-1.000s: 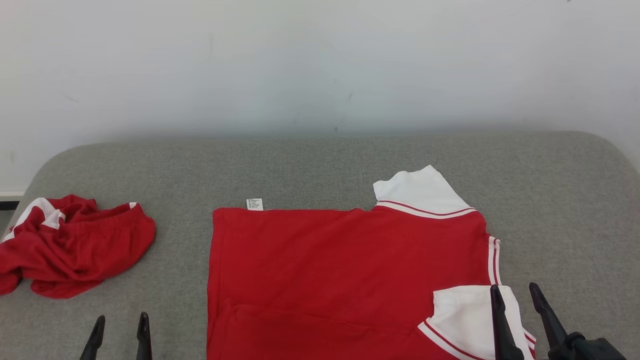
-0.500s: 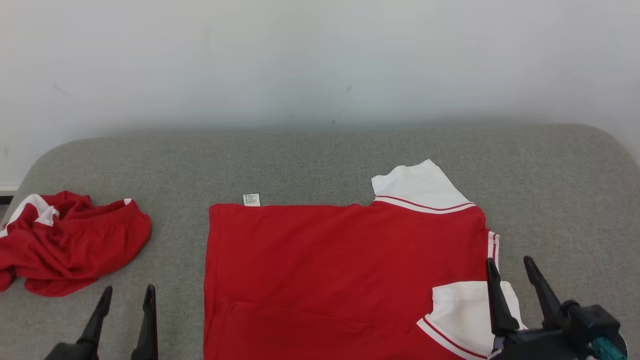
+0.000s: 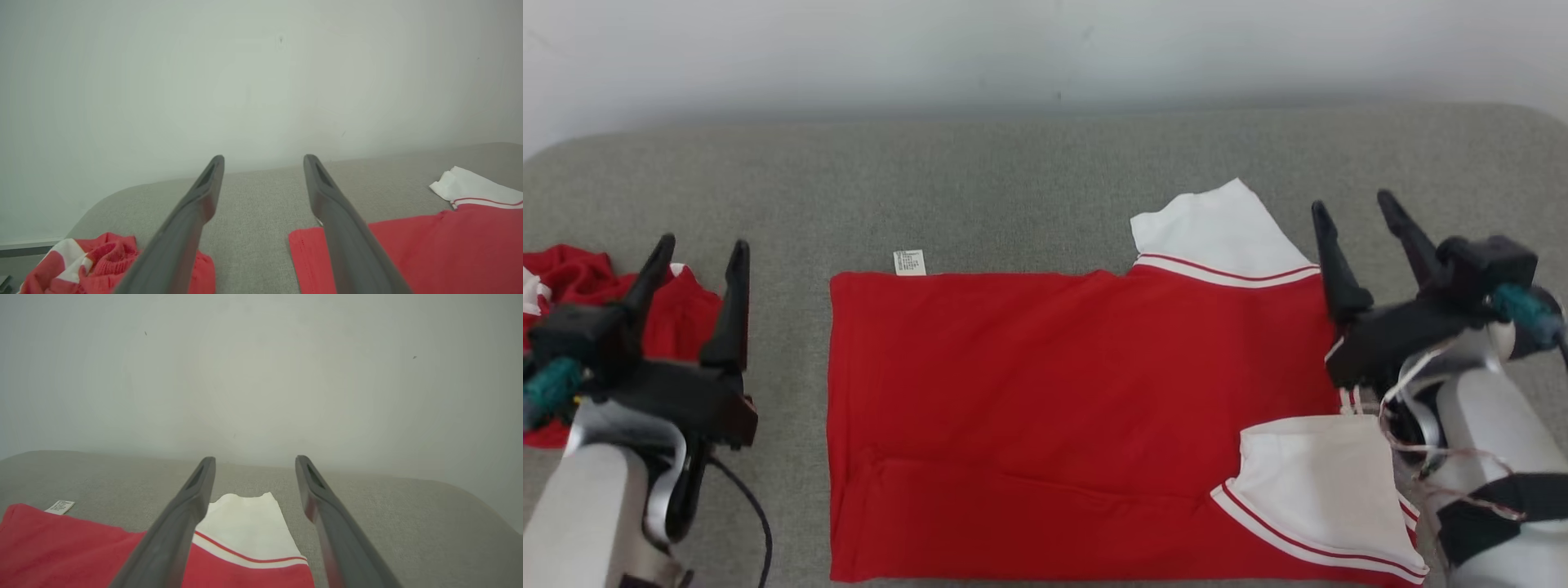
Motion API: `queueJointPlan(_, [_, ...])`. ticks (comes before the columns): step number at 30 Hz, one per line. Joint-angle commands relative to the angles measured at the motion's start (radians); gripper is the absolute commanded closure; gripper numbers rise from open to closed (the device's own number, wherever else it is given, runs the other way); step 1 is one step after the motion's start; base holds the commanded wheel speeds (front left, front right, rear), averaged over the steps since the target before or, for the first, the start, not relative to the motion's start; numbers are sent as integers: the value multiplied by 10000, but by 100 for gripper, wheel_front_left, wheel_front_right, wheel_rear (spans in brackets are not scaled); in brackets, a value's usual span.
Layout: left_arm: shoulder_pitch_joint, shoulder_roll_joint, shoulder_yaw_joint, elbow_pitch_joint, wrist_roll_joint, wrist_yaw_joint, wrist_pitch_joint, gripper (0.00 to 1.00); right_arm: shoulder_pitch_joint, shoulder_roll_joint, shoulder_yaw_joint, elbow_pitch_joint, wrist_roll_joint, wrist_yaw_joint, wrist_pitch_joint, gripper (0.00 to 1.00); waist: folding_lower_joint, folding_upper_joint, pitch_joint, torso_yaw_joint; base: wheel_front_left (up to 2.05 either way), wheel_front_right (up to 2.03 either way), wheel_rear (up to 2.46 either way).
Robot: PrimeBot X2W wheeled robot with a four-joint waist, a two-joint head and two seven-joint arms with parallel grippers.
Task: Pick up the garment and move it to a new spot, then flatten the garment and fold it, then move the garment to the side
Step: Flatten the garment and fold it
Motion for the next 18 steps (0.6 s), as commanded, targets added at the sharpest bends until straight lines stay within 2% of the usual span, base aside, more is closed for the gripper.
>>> queueJointPlan(1, [-251,73,-57,94,-197,-38,124,0,-290,-138,-16,142,23,-29,99,0,-2,-3,870,-70,0,0,0])
queueJointPlan(5, [-1388,434,-759,576,-1088,-59,980,0,-1605,-301,177,948,126,-27,386,0,-2,-3,1506,-65,0,0,0])
queueJointPlan(9, [-2254,1116,-1717,857,-2297,-51,1951,0,-2807,-420,564,1868,239,-27,771,0,-2,-3,1969,-108,0,0,0])
queueJointPlan(15, [-3086,1811,-2999,932,-3546,-54,3136,0,-4041,-494,1125,3260,394,-27,1179,0,-2,-3,2277,-101,0,0,0])
queueJointPlan(18, [-3358,1956,-3397,953,-4124,-55,3614,0,-4475,-462,1436,3817,442,-27,1292,0,-2,-3,2323,-85,0,0,0])
